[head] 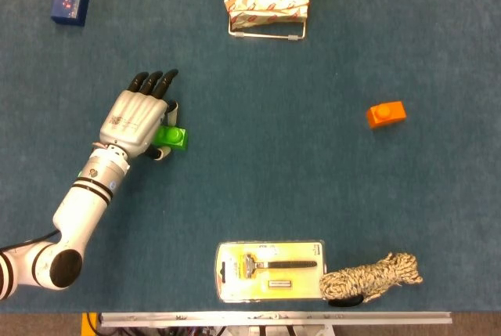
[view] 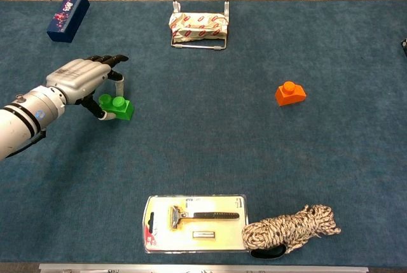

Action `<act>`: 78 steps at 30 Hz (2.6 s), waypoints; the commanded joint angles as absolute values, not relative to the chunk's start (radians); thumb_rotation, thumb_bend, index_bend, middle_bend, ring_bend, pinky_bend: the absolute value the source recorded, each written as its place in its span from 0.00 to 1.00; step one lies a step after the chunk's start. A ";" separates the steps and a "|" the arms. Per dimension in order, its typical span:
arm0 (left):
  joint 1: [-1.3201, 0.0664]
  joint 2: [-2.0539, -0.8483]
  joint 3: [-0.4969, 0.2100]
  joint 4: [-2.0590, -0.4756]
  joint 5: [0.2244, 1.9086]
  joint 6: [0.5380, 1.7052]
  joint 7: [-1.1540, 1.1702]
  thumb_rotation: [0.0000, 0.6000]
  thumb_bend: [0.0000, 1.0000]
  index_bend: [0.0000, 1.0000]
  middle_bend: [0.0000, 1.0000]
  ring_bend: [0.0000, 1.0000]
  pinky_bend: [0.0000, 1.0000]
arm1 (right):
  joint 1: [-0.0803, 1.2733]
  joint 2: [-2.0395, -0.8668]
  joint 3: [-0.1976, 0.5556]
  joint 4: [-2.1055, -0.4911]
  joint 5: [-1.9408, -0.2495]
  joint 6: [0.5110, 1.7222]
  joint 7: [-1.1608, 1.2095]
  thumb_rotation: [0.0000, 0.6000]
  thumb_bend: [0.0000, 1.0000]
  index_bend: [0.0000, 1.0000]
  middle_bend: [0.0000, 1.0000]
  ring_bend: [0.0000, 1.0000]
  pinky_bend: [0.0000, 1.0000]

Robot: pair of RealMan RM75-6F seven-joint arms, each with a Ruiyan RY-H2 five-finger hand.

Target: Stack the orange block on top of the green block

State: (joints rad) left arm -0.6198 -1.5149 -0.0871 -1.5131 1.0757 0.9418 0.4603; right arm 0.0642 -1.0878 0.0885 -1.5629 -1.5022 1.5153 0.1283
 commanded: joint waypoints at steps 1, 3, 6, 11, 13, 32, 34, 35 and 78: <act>-0.621 -1.515 -0.084 -1.512 1.079 0.945 0.455 1.00 0.17 0.51 0.00 0.00 0.06 | 0.064 -1.088 0.089 -1.564 -1.502 1.515 0.128 1.00 0.25 0.27 0.32 0.15 0.34; -0.621 -1.515 -0.083 -1.511 1.078 0.946 0.453 1.00 0.17 0.52 0.00 0.00 0.06 | 0.064 -1.087 0.089 -1.564 -1.502 1.515 0.128 1.00 0.25 0.27 0.32 0.15 0.34; -0.623 -1.516 -0.082 -1.508 1.073 0.948 0.454 1.00 0.17 0.54 0.01 0.00 0.06 | 0.064 -1.087 0.088 -1.564 -1.501 1.515 0.129 1.00 0.25 0.27 0.32 0.15 0.34; -0.626 -1.521 -0.080 -1.502 1.071 0.951 0.452 1.00 0.17 0.56 0.02 0.00 0.06 | 0.063 -1.086 0.089 -1.564 -1.501 1.516 0.131 1.00 0.25 0.27 0.32 0.15 0.34; -0.628 -1.523 -0.080 -1.501 1.073 0.952 0.451 1.00 0.17 0.56 0.03 0.00 0.06 | 0.063 -1.086 0.089 -1.564 -1.500 1.516 0.131 1.00 0.25 0.27 0.32 0.15 0.34; -0.748 -1.512 -0.133 -1.630 0.956 0.919 0.614 1.00 0.21 0.57 0.05 0.00 0.06 | 0.058 -1.080 0.092 -1.562 -1.497 1.523 0.146 1.00 0.25 0.27 0.32 0.15 0.34; -0.769 -1.515 -0.146 -1.640 0.924 0.912 0.629 1.00 0.21 0.57 0.05 0.00 0.06 | 0.058 -1.080 0.092 -1.562 -1.496 1.522 0.148 1.00 0.25 0.27 0.32 0.15 0.34; -0.780 -1.517 -0.152 -1.643 0.906 0.908 0.636 1.00 0.21 0.57 0.05 0.00 0.06 | 0.058 -1.080 0.092 -1.562 -1.496 1.522 0.148 1.00 0.25 0.27 0.32 0.15 0.34; -1.175 -1.746 -0.222 -1.376 0.354 0.801 0.719 1.00 0.21 0.57 0.05 0.00 0.07 | 0.057 -1.059 0.091 -1.557 -1.502 1.516 0.195 1.00 0.25 0.27 0.32 0.15 0.34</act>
State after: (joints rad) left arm -1.1736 -1.7443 -0.2233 -1.3769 0.3550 0.8020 0.7206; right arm 0.0571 -1.0597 0.0912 -1.5563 -1.5016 1.5159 0.1950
